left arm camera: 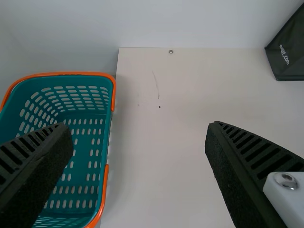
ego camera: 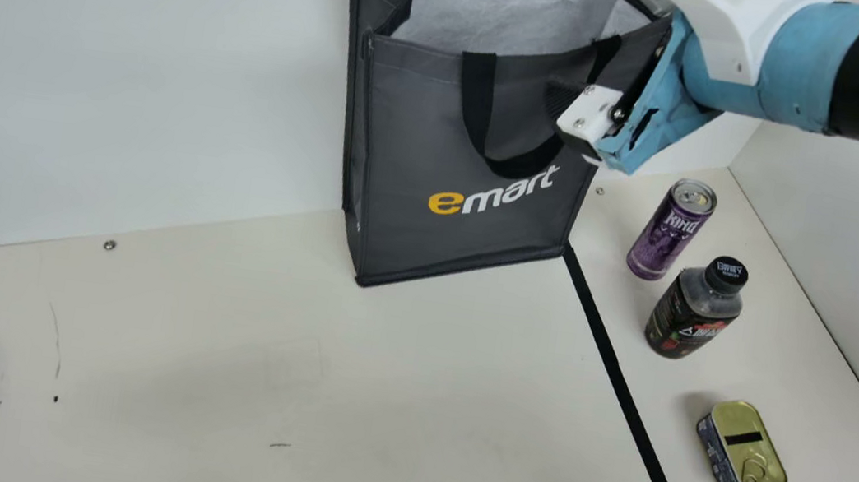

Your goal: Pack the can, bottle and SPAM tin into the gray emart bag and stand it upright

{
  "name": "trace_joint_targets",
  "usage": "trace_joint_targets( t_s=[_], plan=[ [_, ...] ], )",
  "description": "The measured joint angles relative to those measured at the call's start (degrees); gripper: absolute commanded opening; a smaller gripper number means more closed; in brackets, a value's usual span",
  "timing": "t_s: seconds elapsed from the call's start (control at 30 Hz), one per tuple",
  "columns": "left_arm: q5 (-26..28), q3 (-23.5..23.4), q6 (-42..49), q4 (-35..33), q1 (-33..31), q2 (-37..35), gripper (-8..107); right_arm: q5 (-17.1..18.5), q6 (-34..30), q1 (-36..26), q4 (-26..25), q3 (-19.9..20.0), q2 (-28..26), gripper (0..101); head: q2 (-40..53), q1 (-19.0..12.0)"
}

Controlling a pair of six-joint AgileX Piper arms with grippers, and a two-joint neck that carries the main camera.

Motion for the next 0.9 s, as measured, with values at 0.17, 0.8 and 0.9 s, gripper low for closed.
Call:
trace_joint_targets(
  t_s=[0.17,0.8,0.9],
  plan=[
    [0.00,0.00,0.00,0.00,0.00,0.00,90,0.00,-0.56,0.48,0.63,0.98,0.81,95,0.00,0.00],
    [0.00,0.00,0.00,0.00,0.00,0.00,90,0.02,-6.28,3.11,1.15,-0.31,5.76,95,-0.09,0.00],
    [0.00,0.00,0.00,0.00,0.00,0.00,90,0.00,-7.43,3.51,1.52,-0.53,6.63,95,0.00,0.00]
  ],
)
